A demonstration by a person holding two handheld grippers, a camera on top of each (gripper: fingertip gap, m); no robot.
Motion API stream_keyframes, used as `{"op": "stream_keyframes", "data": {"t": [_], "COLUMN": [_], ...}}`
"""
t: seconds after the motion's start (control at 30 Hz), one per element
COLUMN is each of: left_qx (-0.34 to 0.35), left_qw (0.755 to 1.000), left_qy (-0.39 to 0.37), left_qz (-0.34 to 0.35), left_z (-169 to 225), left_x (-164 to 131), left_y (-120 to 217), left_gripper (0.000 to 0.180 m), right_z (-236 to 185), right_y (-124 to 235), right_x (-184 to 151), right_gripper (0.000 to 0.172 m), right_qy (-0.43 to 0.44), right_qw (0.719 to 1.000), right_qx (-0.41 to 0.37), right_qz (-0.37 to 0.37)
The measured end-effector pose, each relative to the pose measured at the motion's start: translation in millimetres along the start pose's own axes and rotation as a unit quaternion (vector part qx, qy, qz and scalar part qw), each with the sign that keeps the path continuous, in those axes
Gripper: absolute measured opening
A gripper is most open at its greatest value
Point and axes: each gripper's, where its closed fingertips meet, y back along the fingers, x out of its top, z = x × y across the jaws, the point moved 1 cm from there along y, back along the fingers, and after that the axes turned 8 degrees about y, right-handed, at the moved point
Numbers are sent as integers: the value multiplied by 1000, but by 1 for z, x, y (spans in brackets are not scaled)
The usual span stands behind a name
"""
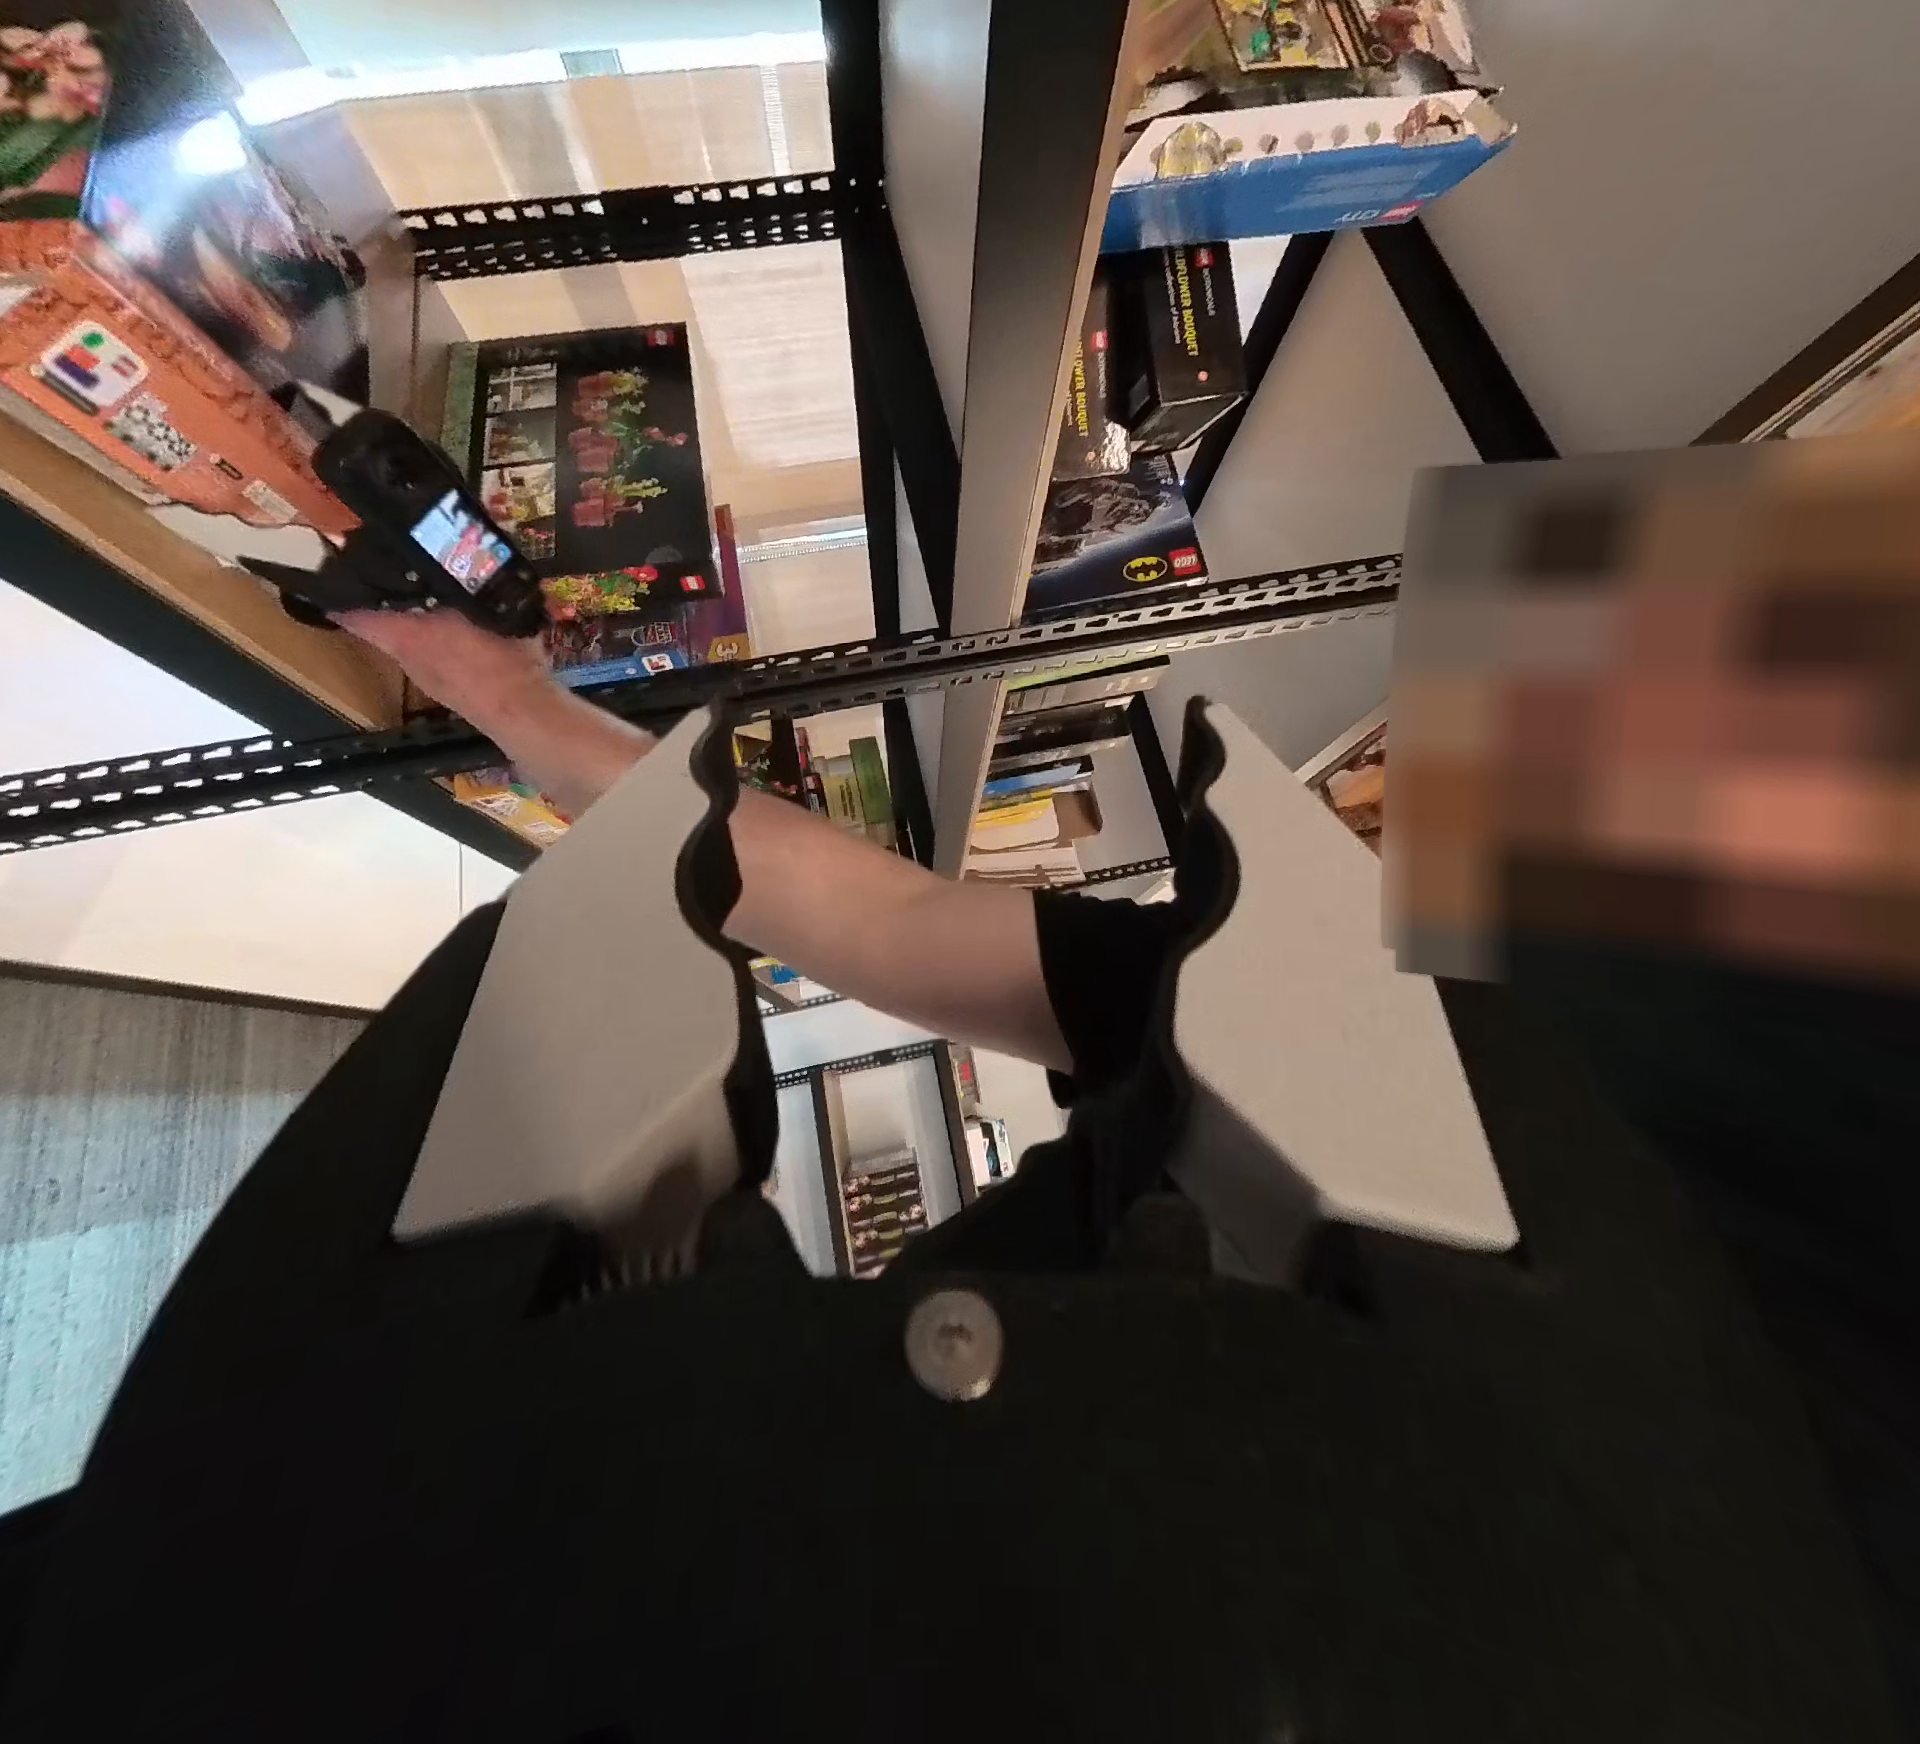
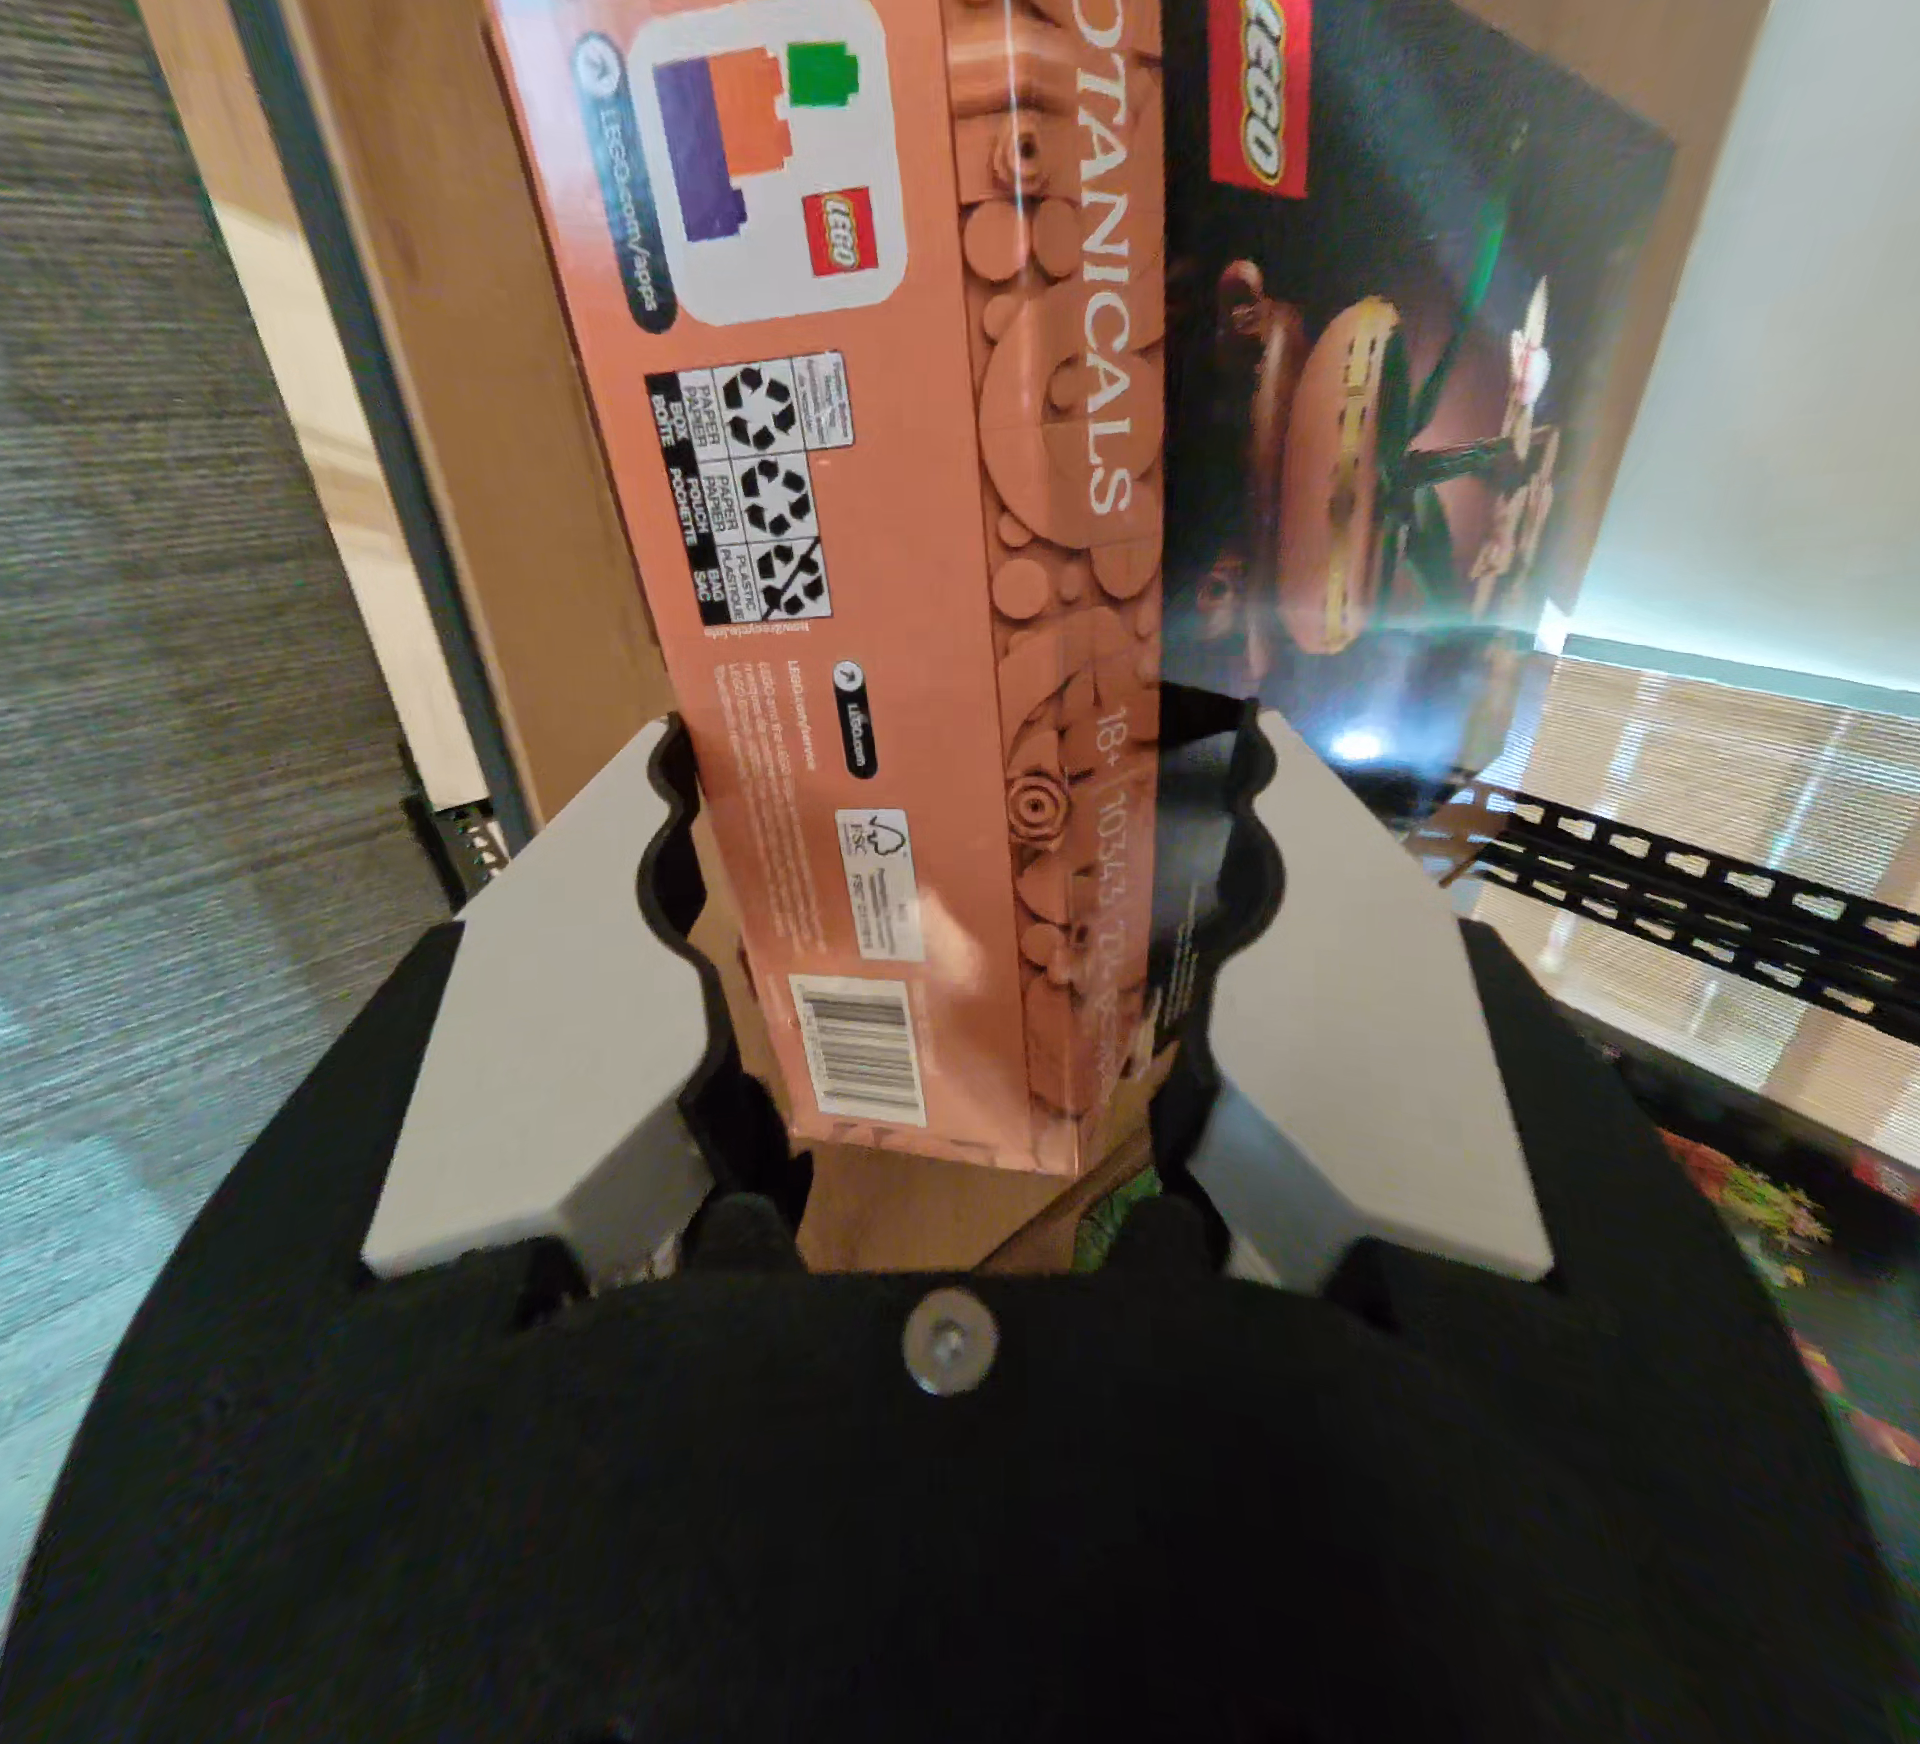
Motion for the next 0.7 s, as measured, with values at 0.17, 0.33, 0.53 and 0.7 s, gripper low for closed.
{"op": "stream_keyframes", "data": {"t": [0.17, 0.33, 0.53, 0.7], "left_qx": [-4, -8, -6, -18], "left_qw": [1000, 999, 995, 972], "left_qy": [3, -8, -59, -201], "left_qz": [-17, -37, -79, -122], "left_z": [0, 6, 19, 72], "left_x": [-6, -10, -13, 2], "left_y": [-2, -5, -26, -77], "left_gripper": [82, 82, 83, 84], "right_z": [13, 7, 9, 41], "right_y": [-6, 6, 99, 283], "right_x": [-7, -30, -6, 59], "right_gripper": [111, 147, 136, 106], "right_qy": [1, -28, -95, -134], "right_qw": [1000, 997, 994, 967], "right_qx": [-4, 26, 38, -1], "right_qz": [-30, -72, 25, 219]}}
